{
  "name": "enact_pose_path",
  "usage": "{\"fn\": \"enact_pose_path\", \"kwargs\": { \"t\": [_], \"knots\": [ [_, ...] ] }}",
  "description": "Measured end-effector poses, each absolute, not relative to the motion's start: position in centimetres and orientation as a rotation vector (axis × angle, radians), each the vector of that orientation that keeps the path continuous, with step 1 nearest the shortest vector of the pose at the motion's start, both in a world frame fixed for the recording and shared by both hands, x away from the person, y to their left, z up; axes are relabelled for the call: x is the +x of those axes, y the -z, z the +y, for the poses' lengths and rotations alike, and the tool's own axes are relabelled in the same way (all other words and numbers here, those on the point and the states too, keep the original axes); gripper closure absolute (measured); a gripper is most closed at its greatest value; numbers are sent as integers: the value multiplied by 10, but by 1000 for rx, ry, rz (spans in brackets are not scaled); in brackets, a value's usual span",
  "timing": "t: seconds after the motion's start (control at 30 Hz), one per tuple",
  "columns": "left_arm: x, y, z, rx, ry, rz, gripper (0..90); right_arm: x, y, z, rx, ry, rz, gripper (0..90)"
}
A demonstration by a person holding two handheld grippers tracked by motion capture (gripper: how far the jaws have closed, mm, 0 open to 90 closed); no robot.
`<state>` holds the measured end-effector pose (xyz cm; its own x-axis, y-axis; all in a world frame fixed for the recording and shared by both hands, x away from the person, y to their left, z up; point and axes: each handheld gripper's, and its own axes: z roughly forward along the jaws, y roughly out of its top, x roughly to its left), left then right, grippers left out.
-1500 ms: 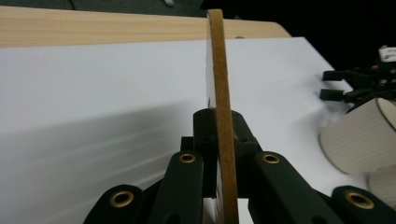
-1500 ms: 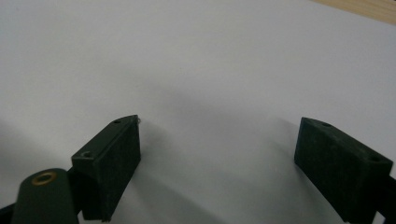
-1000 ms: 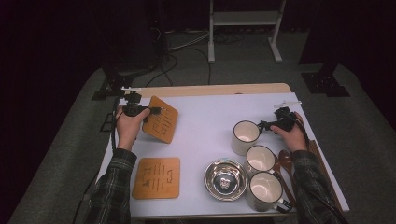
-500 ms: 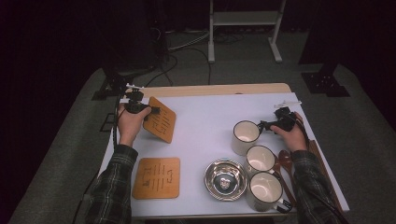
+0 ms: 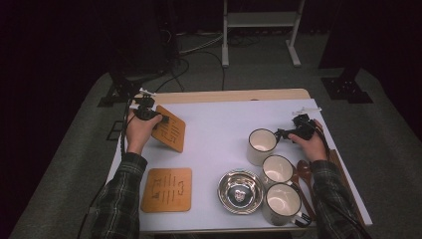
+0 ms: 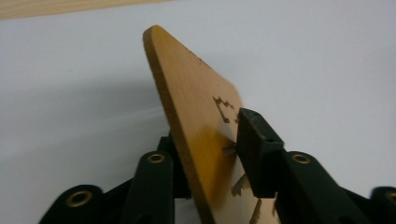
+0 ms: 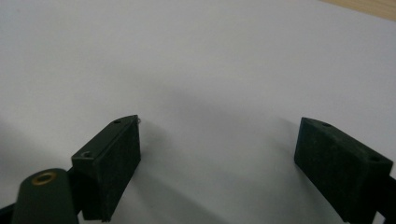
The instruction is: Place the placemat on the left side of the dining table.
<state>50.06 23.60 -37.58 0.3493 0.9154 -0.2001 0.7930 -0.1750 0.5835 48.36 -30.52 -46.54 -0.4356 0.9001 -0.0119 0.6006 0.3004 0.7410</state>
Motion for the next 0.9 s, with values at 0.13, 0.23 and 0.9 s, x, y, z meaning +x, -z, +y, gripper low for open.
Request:
{"fn": "enact_pose_path", "kwargs": {
  "t": [0.13,0.23,0.9],
  "knots": [
    [502,377,238,2018,-266,1515,610,484,465,-305,1339,-943,2146,134],
    [503,378,239,2028,-281,1531,578,484,465,-305,1339,-943,2146,134],
    [508,384,246,2051,-279,1620,453,484,465,-305,1340,-943,2146,134]
  ]
}}
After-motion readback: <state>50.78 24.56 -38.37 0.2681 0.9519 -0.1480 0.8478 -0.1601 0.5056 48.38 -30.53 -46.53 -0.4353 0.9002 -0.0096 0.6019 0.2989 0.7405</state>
